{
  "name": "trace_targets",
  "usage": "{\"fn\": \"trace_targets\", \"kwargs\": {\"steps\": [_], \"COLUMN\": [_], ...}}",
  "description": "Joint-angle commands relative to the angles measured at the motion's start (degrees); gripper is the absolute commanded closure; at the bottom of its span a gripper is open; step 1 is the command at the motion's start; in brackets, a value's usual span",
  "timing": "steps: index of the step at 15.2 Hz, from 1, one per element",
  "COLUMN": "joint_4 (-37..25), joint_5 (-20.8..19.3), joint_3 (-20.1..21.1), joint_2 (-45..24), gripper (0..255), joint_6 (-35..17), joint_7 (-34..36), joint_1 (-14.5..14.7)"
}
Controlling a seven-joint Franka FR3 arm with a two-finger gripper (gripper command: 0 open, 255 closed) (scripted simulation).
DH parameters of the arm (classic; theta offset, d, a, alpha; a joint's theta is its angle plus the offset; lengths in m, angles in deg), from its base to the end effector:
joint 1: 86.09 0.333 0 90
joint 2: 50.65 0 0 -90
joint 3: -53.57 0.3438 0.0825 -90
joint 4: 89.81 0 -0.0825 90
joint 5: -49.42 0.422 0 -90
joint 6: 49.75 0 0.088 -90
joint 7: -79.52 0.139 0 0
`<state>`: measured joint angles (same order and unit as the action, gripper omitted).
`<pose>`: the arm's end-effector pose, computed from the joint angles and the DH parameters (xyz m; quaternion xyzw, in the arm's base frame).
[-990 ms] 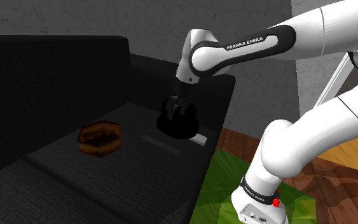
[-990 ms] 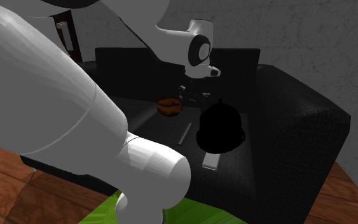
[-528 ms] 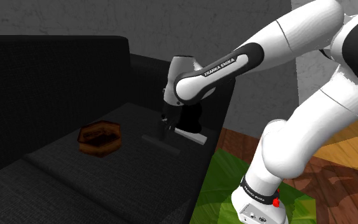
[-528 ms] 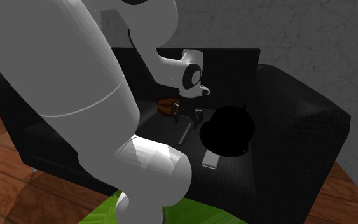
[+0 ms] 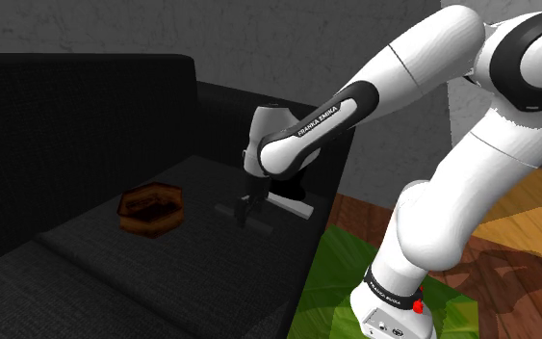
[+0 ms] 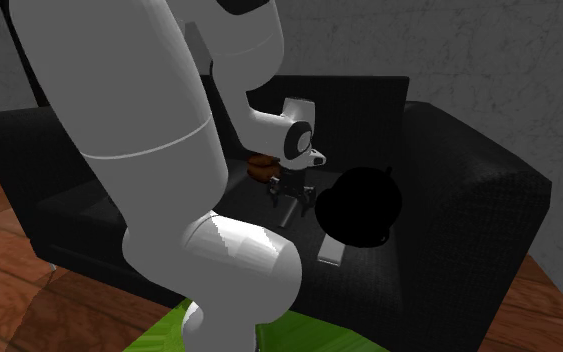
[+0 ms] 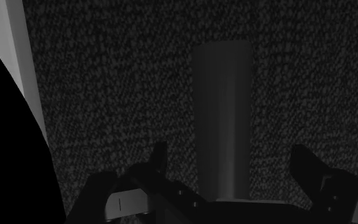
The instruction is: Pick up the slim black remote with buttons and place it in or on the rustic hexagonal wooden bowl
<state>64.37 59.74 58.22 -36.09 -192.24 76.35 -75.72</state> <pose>0.4100 0.1106 0.2838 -0.9948 -0.0873 -0.0204 0.0487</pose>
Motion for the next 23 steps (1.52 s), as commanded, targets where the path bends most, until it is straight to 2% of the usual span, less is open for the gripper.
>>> {"fn": "trace_targets", "kwargs": {"steps": [1,8,9,18,23], "joint_4": [0.3,0.3,0.3,0.3,-1.0], "joint_5": [0.1,0.1,0.1,0.1,-0.5], "joint_3": [0.0,0.0,0.0,-0.1,-0.1], "joint_2": [-0.5,-0.5,-0.5,-0.5,2.9], "gripper": [0,0,255,255,255], "joint_6": [-0.9,-0.9,-0.9,-0.9,3.9], "joint_7": [-0.2,-0.2,-0.2,-0.2,0.5], "joint_1": [0.0,0.0,0.0,0.0,-0.2]}}
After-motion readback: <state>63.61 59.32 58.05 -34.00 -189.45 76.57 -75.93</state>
